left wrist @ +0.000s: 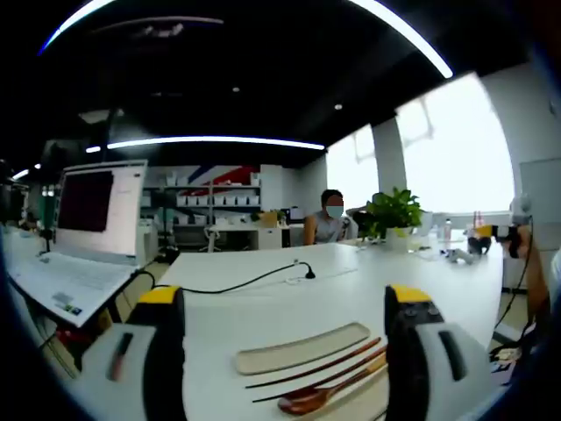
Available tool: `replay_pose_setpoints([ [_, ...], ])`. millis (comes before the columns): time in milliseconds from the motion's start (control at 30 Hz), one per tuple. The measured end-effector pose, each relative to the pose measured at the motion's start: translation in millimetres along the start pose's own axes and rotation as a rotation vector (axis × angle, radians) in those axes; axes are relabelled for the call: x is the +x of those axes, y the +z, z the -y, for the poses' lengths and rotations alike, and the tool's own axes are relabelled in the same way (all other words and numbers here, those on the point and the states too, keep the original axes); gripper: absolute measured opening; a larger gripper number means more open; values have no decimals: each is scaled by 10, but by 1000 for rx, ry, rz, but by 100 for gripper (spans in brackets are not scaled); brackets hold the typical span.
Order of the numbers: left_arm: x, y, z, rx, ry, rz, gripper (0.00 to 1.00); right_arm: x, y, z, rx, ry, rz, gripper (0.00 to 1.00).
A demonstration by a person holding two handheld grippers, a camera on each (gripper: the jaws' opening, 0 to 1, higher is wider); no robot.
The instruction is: Arrange the utensils inside the cutlery case until each visible utensil rests in its matching compartment.
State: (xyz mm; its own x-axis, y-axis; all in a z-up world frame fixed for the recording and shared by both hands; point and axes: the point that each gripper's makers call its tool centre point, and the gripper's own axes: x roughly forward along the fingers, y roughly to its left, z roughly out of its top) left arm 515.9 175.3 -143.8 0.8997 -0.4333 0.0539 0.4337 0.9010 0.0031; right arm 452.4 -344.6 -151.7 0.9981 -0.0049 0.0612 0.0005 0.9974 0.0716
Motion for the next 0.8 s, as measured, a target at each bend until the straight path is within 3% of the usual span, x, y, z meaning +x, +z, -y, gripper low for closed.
replay_pose_setpoints([
  [800, -18, 49, -31, -10, -2, 20, 100, -14, 36, -15, 14, 4, 13, 99],
])
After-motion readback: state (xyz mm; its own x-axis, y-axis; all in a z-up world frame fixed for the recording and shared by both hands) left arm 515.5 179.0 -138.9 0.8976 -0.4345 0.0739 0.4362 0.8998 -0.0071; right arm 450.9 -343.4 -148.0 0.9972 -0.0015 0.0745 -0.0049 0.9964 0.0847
